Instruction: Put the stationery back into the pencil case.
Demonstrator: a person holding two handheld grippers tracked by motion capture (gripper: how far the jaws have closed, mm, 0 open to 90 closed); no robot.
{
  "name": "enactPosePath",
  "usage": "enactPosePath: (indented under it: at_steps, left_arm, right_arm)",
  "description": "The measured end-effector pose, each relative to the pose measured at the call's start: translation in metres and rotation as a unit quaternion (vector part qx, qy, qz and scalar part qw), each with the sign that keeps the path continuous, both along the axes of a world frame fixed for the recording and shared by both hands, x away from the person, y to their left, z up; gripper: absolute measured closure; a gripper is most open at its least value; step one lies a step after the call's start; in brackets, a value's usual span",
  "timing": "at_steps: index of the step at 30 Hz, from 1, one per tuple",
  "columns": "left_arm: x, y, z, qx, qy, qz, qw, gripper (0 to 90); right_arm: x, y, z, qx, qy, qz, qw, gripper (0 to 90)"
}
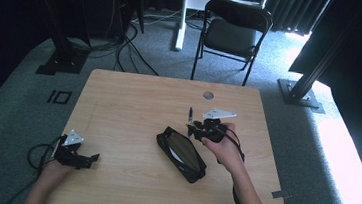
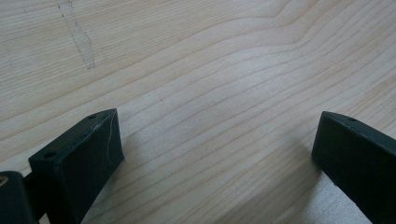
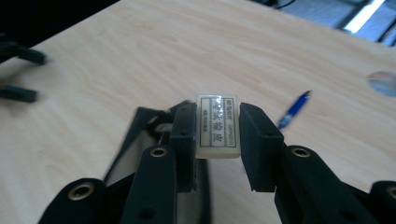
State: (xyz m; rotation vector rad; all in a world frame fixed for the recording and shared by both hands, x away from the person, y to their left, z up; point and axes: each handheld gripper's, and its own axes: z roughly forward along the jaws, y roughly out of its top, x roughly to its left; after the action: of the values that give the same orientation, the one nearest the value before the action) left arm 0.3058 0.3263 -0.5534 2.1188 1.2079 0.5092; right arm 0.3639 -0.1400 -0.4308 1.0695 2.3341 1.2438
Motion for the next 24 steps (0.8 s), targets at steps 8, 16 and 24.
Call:
enactPosePath:
  at_steps: [8, 16, 24]
  left_arm:
    - [0.0, 0.0, 0.0, 0.0, -0.001, 0.001, 1.0, 2.1]
    - [0.0, 0.0, 0.0, 0.0, 0.0, 0.001, 1.0, 2.1]
    - [0.0, 0.0, 0.0, -0.001, 0.0, 0.001, 1.0, 2.1]
  right_arm:
    - [-0.012, 0.014, -0.008, -0.009, 0.018, 0.038, 0.9991, 68.2]
    - [-0.011, 0.023, -0.02, -0.027, 0.037, 0.048, 0.9978, 68.2]
    - [-0.008, 0.035, -0.036, -0.052, 0.059, 0.054, 0.9954, 68.2]
